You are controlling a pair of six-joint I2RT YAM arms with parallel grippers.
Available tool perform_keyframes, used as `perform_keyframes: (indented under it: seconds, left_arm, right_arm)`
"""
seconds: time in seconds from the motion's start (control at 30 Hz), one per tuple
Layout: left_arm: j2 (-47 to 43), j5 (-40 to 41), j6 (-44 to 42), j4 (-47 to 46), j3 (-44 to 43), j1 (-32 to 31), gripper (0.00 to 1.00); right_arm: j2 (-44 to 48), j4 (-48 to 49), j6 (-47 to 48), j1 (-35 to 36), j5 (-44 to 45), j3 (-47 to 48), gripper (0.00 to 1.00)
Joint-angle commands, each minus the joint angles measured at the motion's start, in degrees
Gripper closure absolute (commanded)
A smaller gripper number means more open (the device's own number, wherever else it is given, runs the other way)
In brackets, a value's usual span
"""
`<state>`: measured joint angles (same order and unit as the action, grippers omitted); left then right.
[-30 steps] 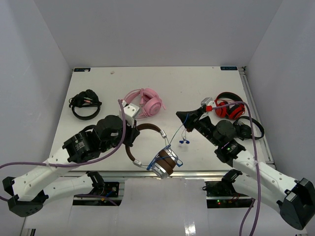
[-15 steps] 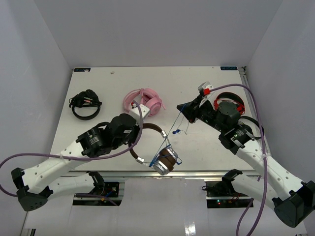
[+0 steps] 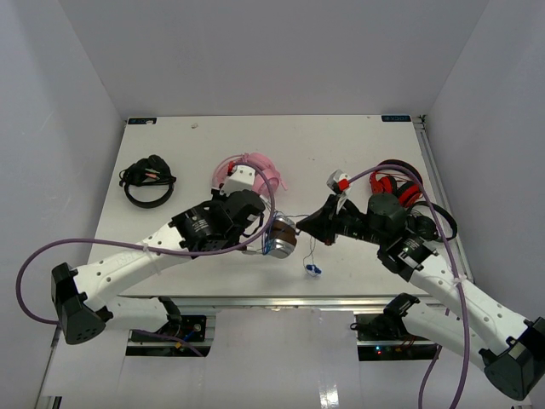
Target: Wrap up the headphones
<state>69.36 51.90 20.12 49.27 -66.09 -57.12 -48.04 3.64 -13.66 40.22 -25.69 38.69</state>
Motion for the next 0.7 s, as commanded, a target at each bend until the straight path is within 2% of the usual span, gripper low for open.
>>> perform_keyframes:
  seconds: [0.0, 0.27, 0.47, 0.6, 0.67]
  left_arm:
    - [1.2, 11.0, 6.1, 1.2, -3.8, -0.1, 1.00]
    - [6.3, 15.4, 12.9, 3.7, -5.6, -0.1, 1.00]
    - [7.5, 13.3, 15.2, 3.8, -4.6, -0.3, 1.00]
    - [3.8, 10.7, 15.4, 0.9, 0.0, -2.9, 1.00]
    - [0.4, 9.0, 13.0, -3.7, 6.4, -4.8, 1.00]
  right_arm:
    - [-1.3, 7.6, -2.4, 2.9, -5.6, -1.2, 0.92]
    - [-4.1, 12.6, -2.3, 10.5, -2.3, -1.7, 0.92]
    - [-3.6, 7.9, 1.1, 12.2, 4.8, 2.6, 0.92]
    - [-3.5, 5.2, 3.5, 12.0, 11.5, 4.9, 0.92]
    - [-4.4, 2.7, 4.4, 11.4, 12.7, 7.0, 0.92]
